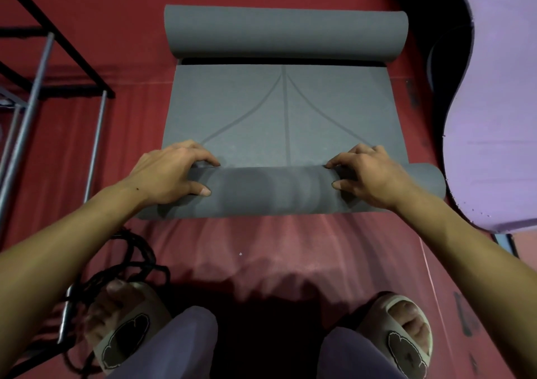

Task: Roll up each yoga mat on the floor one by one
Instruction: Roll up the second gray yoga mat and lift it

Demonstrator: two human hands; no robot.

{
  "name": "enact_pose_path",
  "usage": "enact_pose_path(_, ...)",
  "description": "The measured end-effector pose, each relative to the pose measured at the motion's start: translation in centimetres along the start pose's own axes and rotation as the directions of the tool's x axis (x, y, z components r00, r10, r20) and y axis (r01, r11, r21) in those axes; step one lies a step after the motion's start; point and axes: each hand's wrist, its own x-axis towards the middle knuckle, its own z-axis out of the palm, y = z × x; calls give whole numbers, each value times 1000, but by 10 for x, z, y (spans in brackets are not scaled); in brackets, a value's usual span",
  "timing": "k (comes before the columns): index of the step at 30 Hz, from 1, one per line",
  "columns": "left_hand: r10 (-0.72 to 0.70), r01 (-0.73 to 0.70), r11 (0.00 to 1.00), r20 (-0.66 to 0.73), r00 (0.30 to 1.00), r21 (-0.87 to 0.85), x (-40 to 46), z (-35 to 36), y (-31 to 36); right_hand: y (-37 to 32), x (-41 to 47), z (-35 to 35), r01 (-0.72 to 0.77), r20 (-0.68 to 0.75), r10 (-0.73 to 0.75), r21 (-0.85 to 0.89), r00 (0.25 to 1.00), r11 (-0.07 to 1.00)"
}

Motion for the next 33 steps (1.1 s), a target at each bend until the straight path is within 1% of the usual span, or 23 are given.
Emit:
enact_pose_path(3,21,-20,1000,-69,997,10,-2,1,8,-9,0,-3,-2,-34,1,-35,999,999)
enact_pose_path(5,21,-20,1000,-87,996,13,-1,1,11,-12,1,-3,3,-54,-5,-43,999,999)
enact_pose_path(9,45,-41,999,-103,994,34,-2,2,14,-12,1,-2,7,-106,-7,-4,994,1000)
enact_pose_path(13,46,-33,997,-185,982,76,-4,9,18,-11,0,4,15,-194,-12,14,981,1000)
enact_pose_path(17,51,-28,993,-210,976,113,-3,10,20,-14,-2,7,26,-208,-26,-7,978,1000)
enact_pose_path(21,40,-11,990,-200,979,144,0,8,25,-11,-2,9,16,-131,-24,-61,991,998)
enact_pose_path(24,41,-12,986,-178,983,164,1,8,27,-10,-5,6,-6,-105,-2,-77,994,997)
enact_pose_path(27,44,-17,979,-132,990,202,2,10,26,-9,-7,5,16,-89,-31,-160,996,987)
enact_pose_path(29,43,-17,972,-106,993,233,3,13,24,-10,-6,5,27,-88,-45,-194,995,981)
enact_pose_path(33,59,-20,948,-114,992,317,3,21,19,-14,-2,6,20,-128,-47,-203,991,979)
